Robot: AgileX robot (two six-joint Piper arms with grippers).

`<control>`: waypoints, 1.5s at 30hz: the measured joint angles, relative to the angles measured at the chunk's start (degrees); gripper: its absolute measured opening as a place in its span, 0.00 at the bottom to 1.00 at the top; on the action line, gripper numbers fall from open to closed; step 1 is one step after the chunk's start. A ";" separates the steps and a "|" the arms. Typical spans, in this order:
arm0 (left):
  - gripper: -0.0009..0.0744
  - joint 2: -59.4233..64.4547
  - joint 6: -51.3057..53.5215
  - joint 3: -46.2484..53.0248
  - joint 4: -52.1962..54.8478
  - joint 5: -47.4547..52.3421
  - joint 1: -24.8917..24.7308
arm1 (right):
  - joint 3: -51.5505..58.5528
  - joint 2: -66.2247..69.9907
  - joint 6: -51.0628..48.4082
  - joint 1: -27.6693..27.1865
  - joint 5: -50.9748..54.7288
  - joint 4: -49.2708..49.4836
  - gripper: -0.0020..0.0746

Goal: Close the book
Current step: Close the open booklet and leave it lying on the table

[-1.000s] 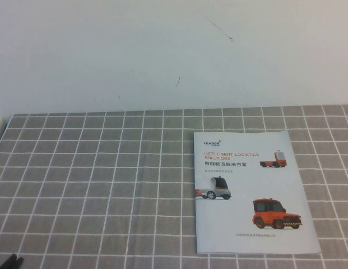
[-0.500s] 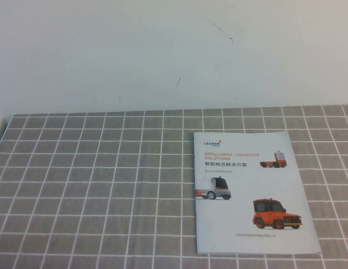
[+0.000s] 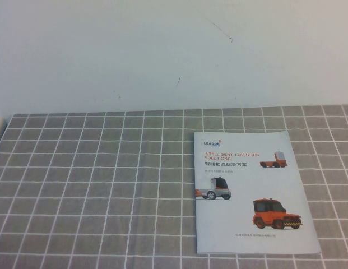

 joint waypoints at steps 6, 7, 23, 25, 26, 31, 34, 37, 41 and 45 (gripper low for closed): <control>0.01 0.00 -0.10 0.00 0.12 0.00 0.00 | 0.00 0.00 0.00 0.00 0.00 0.00 0.02; 0.01 0.00 -0.10 0.00 0.12 0.00 0.00 | 0.00 0.00 0.00 0.00 0.00 0.00 0.02; 0.01 0.00 -0.21 0.00 -0.12 0.03 0.00 | 0.00 0.00 0.00 0.00 0.00 0.00 0.02; 0.01 0.00 -0.21 0.00 -0.12 0.03 0.00 | 0.00 0.00 0.00 0.00 0.00 0.00 0.02; 0.01 0.00 -0.21 0.00 -0.12 0.03 0.00 | 0.00 0.00 0.00 0.00 0.00 0.00 0.02; 0.01 0.00 -0.21 0.00 -0.19 0.03 0.00 | 0.00 0.00 0.00 0.00 0.00 0.00 0.02; 0.01 0.00 -0.21 0.00 -0.19 0.03 0.00 | 0.00 0.00 0.00 0.00 0.00 0.00 0.02; 0.01 0.00 -0.21 0.00 -0.19 0.03 0.00 | 0.00 0.00 0.00 0.00 0.00 0.00 0.02; 0.01 0.00 -0.21 0.00 -0.19 0.13 0.00 | 0.41 -3.13 -1.37 -2.04 -0.93 -0.39 0.02; 0.01 0.00 -0.21 0.00 -0.19 0.13 0.00 | 5.21 -7.17 -2.08 -7.13 -8.12 -0.81 0.02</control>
